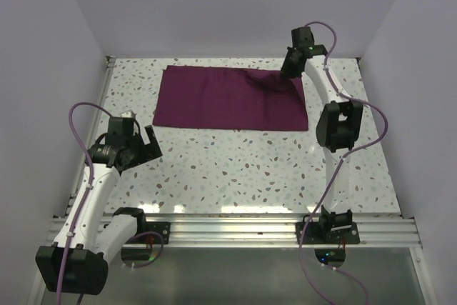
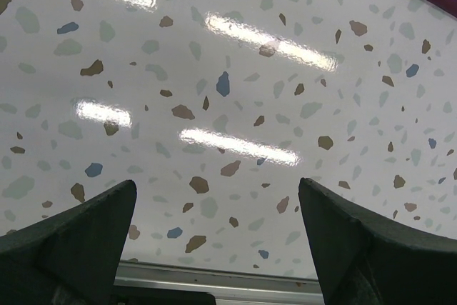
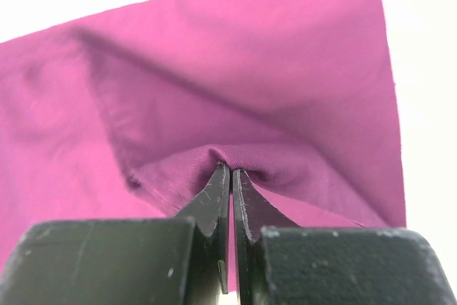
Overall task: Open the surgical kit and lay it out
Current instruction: Open the surgical kit at the center of the board.
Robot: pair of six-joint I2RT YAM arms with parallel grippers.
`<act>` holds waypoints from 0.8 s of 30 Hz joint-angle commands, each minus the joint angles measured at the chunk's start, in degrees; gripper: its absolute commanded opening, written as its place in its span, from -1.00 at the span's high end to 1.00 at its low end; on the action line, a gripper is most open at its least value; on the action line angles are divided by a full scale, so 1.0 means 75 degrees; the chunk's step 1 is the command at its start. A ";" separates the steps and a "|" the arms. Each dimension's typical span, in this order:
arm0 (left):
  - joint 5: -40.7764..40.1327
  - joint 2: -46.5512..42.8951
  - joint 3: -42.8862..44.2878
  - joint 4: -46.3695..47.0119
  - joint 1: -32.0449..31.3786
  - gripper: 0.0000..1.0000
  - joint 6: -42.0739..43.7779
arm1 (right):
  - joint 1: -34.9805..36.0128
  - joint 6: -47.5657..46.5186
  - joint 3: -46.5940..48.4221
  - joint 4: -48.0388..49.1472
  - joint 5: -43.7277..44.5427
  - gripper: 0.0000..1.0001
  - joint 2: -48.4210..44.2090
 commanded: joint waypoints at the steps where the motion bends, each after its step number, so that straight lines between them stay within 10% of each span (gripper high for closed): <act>1: -0.0052 0.0032 -0.0063 0.0232 0.0005 -0.99 -0.0056 | -0.0287 0.0261 0.0740 -0.0269 0.0372 1.00 0.0615; 9: 0.0064 0.0138 -0.0098 0.0221 -0.0042 -0.99 -0.0068 | -0.0721 0.0964 0.0882 0.0470 0.1286 0.91 0.1271; 10: 0.0065 0.0184 -0.0098 0.0209 -0.0077 -0.99 -0.0068 | -0.0802 0.1011 0.0952 0.0539 0.1345 0.74 0.1330; 11: 0.0065 0.0185 -0.0121 0.0209 -0.0089 -0.99 -0.0080 | -0.0826 0.1058 0.1058 0.0529 0.1542 -0.21 0.1400; 13: 0.0065 0.0208 -0.0121 0.0197 -0.0135 -0.99 -0.0080 | -0.0920 0.1117 0.1315 0.0342 0.1895 -0.97 0.1576; 24: -0.0064 0.0208 -0.0098 0.0174 -0.0218 -0.99 -0.0150 | -0.1014 0.0859 -0.1645 0.2681 0.0857 -0.94 -0.0133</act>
